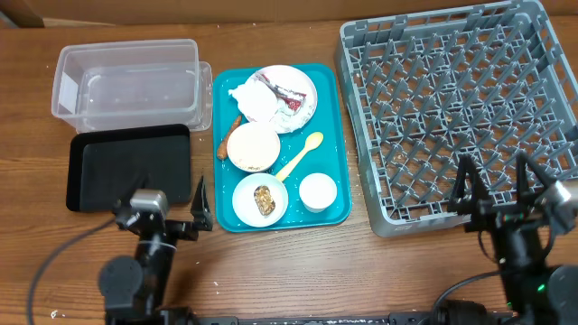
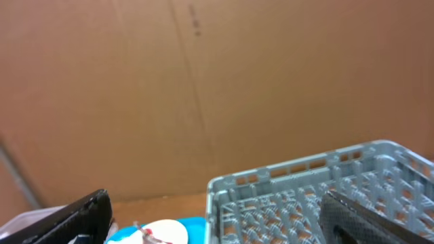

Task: Sort waste into correct bins and load items into the dishwasher
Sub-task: 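Reach the left gripper to the plate and grasp the tissue and wrapper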

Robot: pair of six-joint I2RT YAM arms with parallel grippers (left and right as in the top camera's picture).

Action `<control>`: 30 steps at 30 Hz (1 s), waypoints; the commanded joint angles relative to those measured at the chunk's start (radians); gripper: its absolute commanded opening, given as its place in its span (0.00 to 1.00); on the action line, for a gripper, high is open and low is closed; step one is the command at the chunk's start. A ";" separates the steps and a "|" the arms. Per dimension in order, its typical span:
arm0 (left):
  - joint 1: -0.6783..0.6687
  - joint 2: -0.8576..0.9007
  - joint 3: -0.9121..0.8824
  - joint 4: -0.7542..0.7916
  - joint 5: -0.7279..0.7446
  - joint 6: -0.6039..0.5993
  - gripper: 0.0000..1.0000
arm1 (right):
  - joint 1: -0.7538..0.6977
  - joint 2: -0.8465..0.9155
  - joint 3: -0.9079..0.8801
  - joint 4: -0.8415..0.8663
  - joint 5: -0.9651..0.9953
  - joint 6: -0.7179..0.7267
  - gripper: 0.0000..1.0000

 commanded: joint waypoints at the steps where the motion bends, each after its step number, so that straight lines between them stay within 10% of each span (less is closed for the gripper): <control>1: -0.003 0.235 0.219 -0.074 0.098 0.049 1.00 | -0.002 0.196 0.224 -0.139 -0.107 -0.016 1.00; 7: -0.020 0.710 0.664 -0.363 0.172 0.065 1.00 | -0.002 0.474 0.570 -0.460 -0.157 -0.016 1.00; 18: -0.251 1.541 1.595 -0.914 -0.019 0.134 1.00 | -0.002 0.580 0.622 -0.529 -0.179 -0.006 1.00; 30: -0.306 1.988 1.680 -0.790 0.050 0.125 1.00 | -0.002 0.602 0.621 -0.626 -0.179 -0.009 1.00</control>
